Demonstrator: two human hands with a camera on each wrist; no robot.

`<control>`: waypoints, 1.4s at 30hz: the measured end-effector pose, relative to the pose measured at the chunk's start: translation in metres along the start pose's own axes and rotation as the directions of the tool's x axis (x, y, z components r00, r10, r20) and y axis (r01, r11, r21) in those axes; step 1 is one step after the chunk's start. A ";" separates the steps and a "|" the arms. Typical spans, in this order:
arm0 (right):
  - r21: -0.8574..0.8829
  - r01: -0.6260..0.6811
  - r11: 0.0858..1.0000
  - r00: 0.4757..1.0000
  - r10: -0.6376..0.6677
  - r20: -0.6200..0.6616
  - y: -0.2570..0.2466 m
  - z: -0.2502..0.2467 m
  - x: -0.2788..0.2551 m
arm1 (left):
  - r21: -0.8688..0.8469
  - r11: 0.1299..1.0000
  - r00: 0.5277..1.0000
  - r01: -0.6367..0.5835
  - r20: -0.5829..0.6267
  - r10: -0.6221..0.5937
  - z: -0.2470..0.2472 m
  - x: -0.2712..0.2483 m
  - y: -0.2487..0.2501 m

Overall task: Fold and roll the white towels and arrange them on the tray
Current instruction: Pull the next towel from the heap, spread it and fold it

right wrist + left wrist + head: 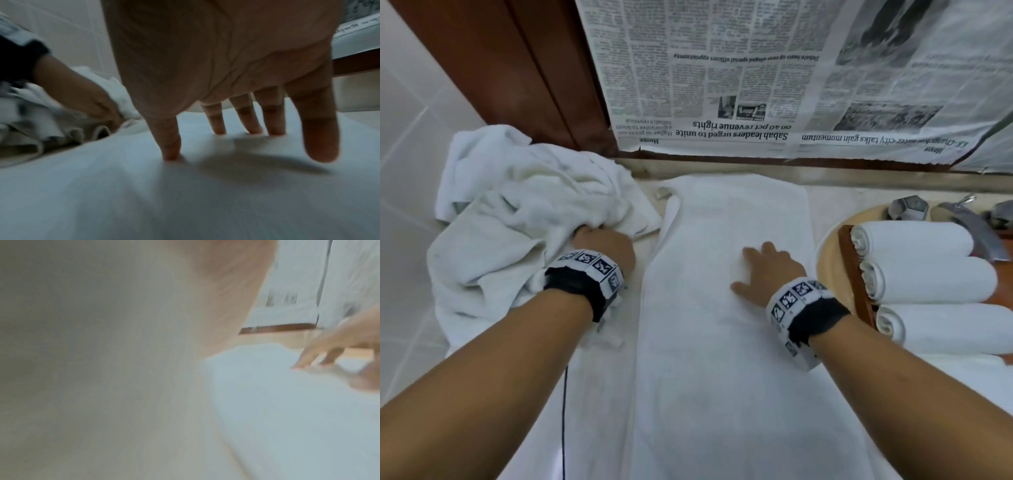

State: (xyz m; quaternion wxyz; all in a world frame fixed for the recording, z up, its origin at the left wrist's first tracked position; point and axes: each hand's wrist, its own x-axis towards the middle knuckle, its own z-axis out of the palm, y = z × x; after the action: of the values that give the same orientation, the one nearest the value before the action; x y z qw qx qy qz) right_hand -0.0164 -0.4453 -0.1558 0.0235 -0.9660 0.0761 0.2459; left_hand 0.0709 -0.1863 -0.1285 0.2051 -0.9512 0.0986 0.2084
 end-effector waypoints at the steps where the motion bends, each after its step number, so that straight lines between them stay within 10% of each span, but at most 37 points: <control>1: -0.028 0.001 1.000 1.000 0.000 0.018 -0.003 -0.002 -0.002 | -0.082 0.997 0.999 -0.010 -0.054 0.006 -0.011 -0.001 0.011; 4: 0.007 0.000 1.000 1.000 0.000 -0.011 -0.004 -0.016 0.011 | -0.213 0.946 0.936 -0.244 -0.305 0.173 -0.026 0.004 0.047; 7: 0.099 -0.025 0.995 0.995 0.034 -0.090 0.005 -0.029 0.030 | -0.212 0.875 0.899 -0.434 -0.164 0.406 -0.019 0.012 0.075; 14: -0.091 0.033 0.995 0.999 -0.030 0.036 0.000 -0.023 0.025 | -0.263 0.870 0.907 -0.417 -0.053 0.419 -0.015 0.010 0.080; 33: 0.206 0.078 0.976 0.997 -0.076 -0.020 0.010 -0.026 0.112 | -0.366 0.792 0.861 -0.490 -0.058 0.506 -0.032 0.103 0.102; 39: 0.274 -0.342 0.899 0.939 0.333 0.080 0.058 -0.031 0.130 | -0.416 0.899 0.986 -0.137 0.028 0.163 0.001 0.137 0.049; 42: 0.188 -0.256 0.948 0.964 0.264 -0.022 0.042 -0.038 0.129 | -0.440 0.895 0.997 -0.079 -0.047 0.065 -0.012 0.133 0.058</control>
State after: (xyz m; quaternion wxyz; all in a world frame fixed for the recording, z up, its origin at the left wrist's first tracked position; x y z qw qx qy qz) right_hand 0.1068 -0.5078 -0.1844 0.0779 -0.9467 0.2256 0.2162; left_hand 0.1783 -0.2568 -0.1963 -0.0251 -0.9718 0.0870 0.2179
